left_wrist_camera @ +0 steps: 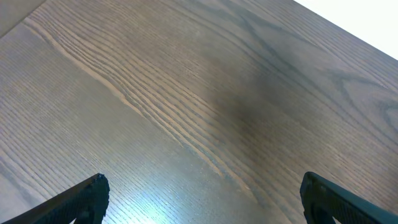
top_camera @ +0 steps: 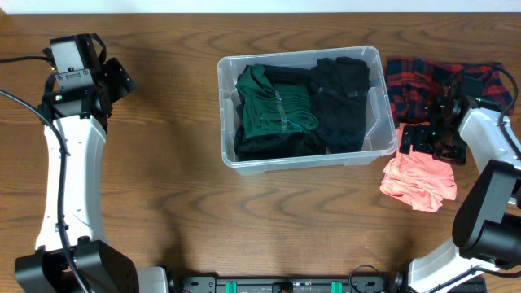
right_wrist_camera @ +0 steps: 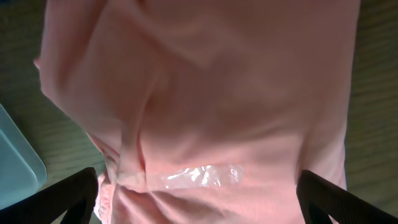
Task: Pack container
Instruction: 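Move the right gripper to the salmon-pink cloth and grasp it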
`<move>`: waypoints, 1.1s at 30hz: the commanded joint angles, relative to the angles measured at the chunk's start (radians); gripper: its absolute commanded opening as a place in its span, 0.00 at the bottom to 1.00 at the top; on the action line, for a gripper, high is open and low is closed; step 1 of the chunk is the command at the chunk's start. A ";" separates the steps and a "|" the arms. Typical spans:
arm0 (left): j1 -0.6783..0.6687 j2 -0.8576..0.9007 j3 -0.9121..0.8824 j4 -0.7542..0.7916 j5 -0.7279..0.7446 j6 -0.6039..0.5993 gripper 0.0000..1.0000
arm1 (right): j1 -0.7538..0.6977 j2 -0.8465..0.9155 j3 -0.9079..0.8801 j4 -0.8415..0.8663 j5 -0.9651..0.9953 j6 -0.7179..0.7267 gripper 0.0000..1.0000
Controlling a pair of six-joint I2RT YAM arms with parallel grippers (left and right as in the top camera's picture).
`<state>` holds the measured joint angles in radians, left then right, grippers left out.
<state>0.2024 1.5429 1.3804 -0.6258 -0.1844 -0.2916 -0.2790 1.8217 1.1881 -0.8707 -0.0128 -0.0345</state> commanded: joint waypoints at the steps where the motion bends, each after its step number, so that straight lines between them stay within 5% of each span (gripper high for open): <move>1: 0.004 -0.005 0.003 -0.003 -0.011 0.002 0.98 | 0.006 0.006 -0.009 -0.004 -0.010 -0.022 0.99; 19: 0.004 -0.005 0.003 -0.003 -0.011 0.002 0.98 | 0.035 0.008 -0.226 0.222 -0.014 -0.064 0.99; 24: 0.004 -0.005 0.003 -0.003 -0.011 0.002 0.98 | 0.035 0.008 -0.233 0.224 -0.015 -0.057 0.75; 29: 0.004 -0.005 0.003 -0.003 -0.011 0.002 0.98 | 0.035 0.008 -0.233 0.222 -0.015 -0.056 0.36; 33: 0.004 -0.005 0.003 -0.003 -0.011 0.002 0.98 | 0.036 0.007 -0.225 0.207 -0.031 -0.034 0.21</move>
<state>0.2024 1.5429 1.3804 -0.6258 -0.1844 -0.2916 -0.2558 1.7721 1.0004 -0.6453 0.1139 -0.0879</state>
